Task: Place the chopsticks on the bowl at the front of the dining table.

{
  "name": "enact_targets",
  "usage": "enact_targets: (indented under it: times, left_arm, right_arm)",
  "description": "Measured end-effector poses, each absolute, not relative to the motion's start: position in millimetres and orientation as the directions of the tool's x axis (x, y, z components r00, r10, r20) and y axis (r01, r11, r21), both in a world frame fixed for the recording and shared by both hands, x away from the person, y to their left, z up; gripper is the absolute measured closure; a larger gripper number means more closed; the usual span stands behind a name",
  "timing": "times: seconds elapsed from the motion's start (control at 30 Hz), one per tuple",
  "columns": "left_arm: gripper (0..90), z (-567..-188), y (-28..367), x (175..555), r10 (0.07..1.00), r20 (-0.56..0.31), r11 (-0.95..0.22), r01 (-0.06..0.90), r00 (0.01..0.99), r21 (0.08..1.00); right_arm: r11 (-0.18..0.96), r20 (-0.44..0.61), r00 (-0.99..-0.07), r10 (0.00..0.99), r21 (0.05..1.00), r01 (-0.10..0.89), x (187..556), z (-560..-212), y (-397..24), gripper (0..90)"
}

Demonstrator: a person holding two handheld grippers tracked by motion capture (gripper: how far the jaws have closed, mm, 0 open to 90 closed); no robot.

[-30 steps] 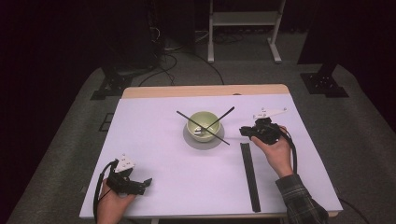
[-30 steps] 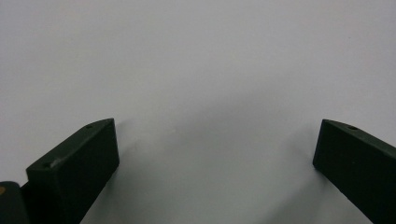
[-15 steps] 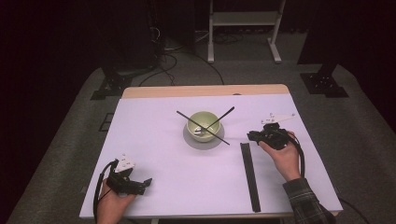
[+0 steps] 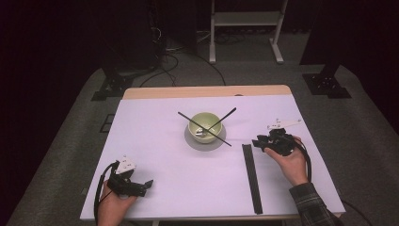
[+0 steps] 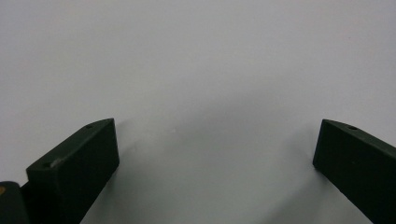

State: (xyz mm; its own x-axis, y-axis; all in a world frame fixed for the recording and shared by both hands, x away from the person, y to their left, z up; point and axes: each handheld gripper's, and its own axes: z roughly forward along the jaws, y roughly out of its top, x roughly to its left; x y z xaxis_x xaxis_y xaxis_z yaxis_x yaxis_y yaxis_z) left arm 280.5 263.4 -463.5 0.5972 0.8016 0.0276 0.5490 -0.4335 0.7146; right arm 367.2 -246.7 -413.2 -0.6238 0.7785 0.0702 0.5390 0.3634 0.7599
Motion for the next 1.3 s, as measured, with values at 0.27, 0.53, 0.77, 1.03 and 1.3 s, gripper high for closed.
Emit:
enact_targets:
  times: [0.27, 0.53, 0.77, 1.03, 1.3]
  left_arm:
    - [0.0, -463, 263, 280, 0.802, 0.028, -0.433, 0.549, 0.597, 0.715]
    - [0.0, -464, 263, 281, 0.801, 0.029, -0.434, 0.547, 0.598, 0.716]
    - [0.0, -464, 263, 280, 0.803, 0.026, -0.430, 0.549, 0.596, 0.717]
    - [0.0, -464, 263, 280, 0.803, 0.026, -0.431, 0.549, 0.596, 0.716]
    - [0.0, -464, 263, 280, 0.802, 0.027, -0.431, 0.548, 0.596, 0.716]
  right_arm:
    - [0.373, 0.049, -0.617, 0.786, 0.758, 0.536, 364, -419, -250, 44.7]
    - [0.368, 0.047, -0.596, 0.802, 0.747, 0.554, 361, -425, -257, 29.1]
    - [0.371, 0.051, -0.586, 0.808, 0.729, 0.575, 361, -434, -259, 32.8]
    - [0.384, 0.056, -0.587, 0.808, 0.705, 0.596, 362, -442, -255, 32.8]
    - [0.393, 0.058, -0.590, 0.805, 0.694, 0.604, 362, -446, -249, 33.6]
